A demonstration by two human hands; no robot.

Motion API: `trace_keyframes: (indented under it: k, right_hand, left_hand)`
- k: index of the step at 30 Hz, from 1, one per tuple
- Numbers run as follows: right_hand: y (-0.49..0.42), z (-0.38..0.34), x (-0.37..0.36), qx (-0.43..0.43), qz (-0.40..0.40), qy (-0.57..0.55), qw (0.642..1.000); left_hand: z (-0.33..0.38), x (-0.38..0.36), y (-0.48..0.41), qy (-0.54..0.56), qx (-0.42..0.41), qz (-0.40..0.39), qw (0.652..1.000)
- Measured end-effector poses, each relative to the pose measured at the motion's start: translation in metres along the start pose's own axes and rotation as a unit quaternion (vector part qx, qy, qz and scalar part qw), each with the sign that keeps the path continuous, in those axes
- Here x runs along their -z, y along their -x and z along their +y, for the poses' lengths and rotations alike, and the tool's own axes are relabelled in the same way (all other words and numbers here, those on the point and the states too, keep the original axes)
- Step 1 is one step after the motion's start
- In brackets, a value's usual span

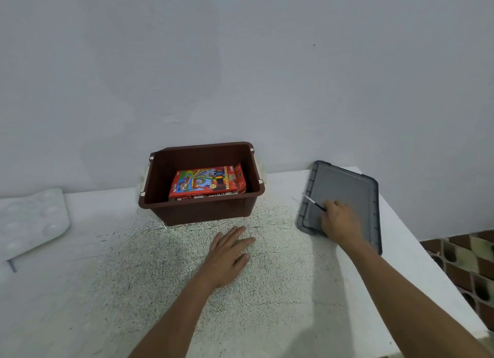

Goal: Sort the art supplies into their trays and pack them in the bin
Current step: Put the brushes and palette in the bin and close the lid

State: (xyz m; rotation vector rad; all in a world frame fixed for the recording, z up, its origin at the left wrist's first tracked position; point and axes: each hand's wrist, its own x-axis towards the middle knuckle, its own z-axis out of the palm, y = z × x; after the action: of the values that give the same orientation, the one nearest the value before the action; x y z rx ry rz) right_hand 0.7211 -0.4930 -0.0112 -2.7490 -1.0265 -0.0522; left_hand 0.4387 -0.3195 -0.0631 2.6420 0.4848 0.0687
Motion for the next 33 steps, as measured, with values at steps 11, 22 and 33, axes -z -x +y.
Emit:
trace_keyframes:
  k: [11, 22, 33]
  right_hand:
    - [0.061, -0.087, 0.033, 0.159, 0.086, -0.237, 0.955]
    - [0.089, -0.160, 0.045, 0.124, 0.027, -0.426, 0.896]
    - [0.116, -0.209, 0.026, 0.140, -0.048, -0.481, 0.864]
  left_hand:
    - [0.002, 0.013, 0.003, 0.128, 0.057, 0.076, 0.987]
    - [-0.063, 0.033, 0.062, 0.034, 0.239, 0.355, 0.903]
    - [-0.107, 0.067, 0.056, -0.198, 0.263, 0.221, 0.918]
